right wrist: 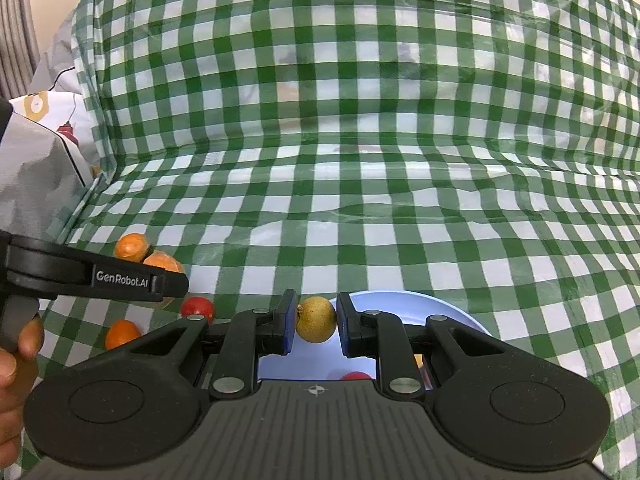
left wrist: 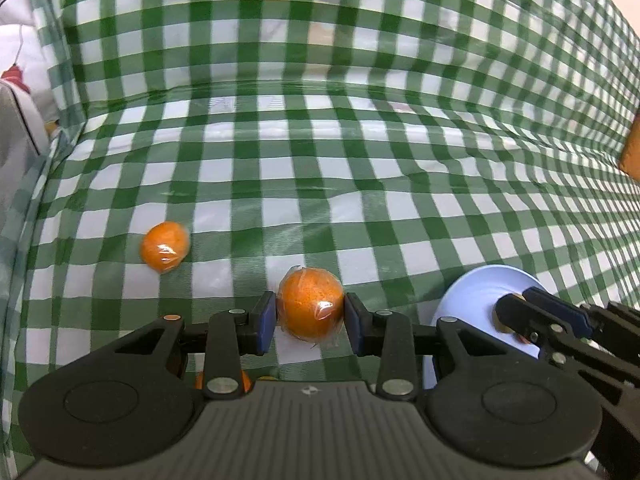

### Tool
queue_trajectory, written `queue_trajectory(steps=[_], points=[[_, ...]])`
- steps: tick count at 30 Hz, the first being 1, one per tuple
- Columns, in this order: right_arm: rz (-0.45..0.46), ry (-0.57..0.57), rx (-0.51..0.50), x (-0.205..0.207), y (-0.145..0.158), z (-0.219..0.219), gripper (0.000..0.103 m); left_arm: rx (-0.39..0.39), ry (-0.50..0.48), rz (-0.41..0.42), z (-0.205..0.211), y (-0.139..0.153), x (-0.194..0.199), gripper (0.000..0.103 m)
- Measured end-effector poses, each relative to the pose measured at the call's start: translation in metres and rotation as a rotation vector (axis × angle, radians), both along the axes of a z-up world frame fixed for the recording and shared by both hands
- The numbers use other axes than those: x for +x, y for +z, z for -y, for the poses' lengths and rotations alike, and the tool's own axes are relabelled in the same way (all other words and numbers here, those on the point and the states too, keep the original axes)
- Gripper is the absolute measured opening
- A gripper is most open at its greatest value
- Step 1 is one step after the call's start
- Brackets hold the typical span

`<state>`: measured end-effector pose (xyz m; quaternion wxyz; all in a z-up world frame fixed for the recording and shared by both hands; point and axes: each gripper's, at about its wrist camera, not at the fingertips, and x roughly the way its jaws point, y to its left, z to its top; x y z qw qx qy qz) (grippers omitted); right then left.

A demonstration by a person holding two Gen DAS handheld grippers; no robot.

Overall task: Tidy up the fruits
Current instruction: 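Hold the orange and yellow fruit above the pile with both tools, then carry the orange and yellow fruit over the blue plate with both tools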

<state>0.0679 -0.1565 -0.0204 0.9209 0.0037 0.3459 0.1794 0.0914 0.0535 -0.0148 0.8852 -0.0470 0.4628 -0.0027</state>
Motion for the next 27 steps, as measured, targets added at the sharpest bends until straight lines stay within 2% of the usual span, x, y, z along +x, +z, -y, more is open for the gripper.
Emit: queue_trajectory(steps=[4, 10, 14, 19, 27], points=[[0.013, -0.031, -0.011, 0.001, 0.002, 0.010, 0.022, -0.004, -0.024, 0.011, 0.006, 0.001, -0.001, 0.040], [0.042, -0.197, 0.000, 0.009, 0.009, 0.045, 0.022, -0.050, -0.090, 0.034, 0.016, 0.005, -0.004, 0.040], [0.031, -0.264, 0.024, 0.013, 0.009, 0.067, 0.022, -0.087, -0.165, 0.044, 0.029, 0.007, -0.008, 0.040], [0.020, -0.271, 0.024, 0.014, 0.008, 0.077, 0.022, -0.107, -0.248, 0.051, 0.049, 0.007, -0.014, 0.040], [-0.006, -0.201, 0.008, 0.008, 0.006, 0.067, 0.022, -0.100, -0.305, 0.032, 0.070, -0.002, -0.014, 0.040]])
